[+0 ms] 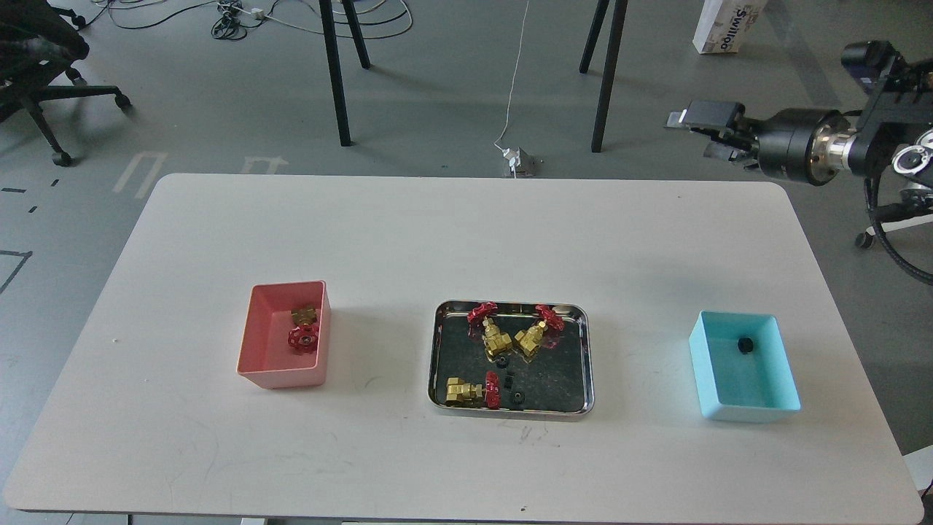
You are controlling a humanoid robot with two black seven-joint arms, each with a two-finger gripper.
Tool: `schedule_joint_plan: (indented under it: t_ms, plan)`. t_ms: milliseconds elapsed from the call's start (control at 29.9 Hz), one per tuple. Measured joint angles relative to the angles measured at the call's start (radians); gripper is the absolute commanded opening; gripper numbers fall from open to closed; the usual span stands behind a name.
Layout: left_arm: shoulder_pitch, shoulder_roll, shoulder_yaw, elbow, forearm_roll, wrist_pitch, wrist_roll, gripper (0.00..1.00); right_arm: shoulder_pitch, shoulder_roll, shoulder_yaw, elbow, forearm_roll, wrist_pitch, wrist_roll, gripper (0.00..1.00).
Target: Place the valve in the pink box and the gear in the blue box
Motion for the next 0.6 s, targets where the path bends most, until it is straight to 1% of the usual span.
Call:
schedule_joint_plan:
  t_ms: [100, 167, 301, 368, 401, 502, 569, 602]
  plan:
    - [-0.008, -0.012, 0.058, 0.001, 0.001, 0.028, 0.0, 0.97, 0.003, 0.093, 0.134, -0.168, 0.088, -0.051, -0.026, 0.94]
    - [-0.017, -0.018, 0.093, 0.001, 0.001, 0.05, 0.001, 0.97, 0.003, 0.14, 0.227, -0.246, 0.116, -0.13, -0.039, 0.94]
    - [-0.045, -0.061, 0.112, 0.022, 0.015, 0.072, 0.001, 0.97, 0.003, 0.212, 0.369, -0.293, 0.135, -0.326, -0.049, 0.94]
    - [-0.06, -0.092, 0.113, 0.046, 0.032, 0.074, 0.003, 0.97, 0.003, 0.24, 0.411, -0.295, 0.141, -0.419, -0.064, 0.94]
    - [-0.068, -0.106, 0.113, 0.057, 0.041, 0.074, 0.006, 0.97, 0.003, 0.255, 0.422, -0.297, 0.151, -0.459, -0.081, 0.94]
    - [-0.089, -0.143, 0.114, 0.08, 0.059, 0.073, 0.017, 0.97, -0.002, 0.309, 0.423, -0.31, 0.202, -0.558, -0.165, 0.97]
    - [-0.095, -0.153, 0.114, 0.085, 0.063, 0.071, 0.019, 0.97, -0.008, 0.326, 0.415, -0.318, 0.216, -0.593, -0.194, 0.98]
    - [-0.096, -0.156, 0.114, 0.086, 0.063, 0.07, 0.019, 0.97, -0.009, 0.331, 0.413, -0.317, 0.218, -0.603, -0.2, 0.98]
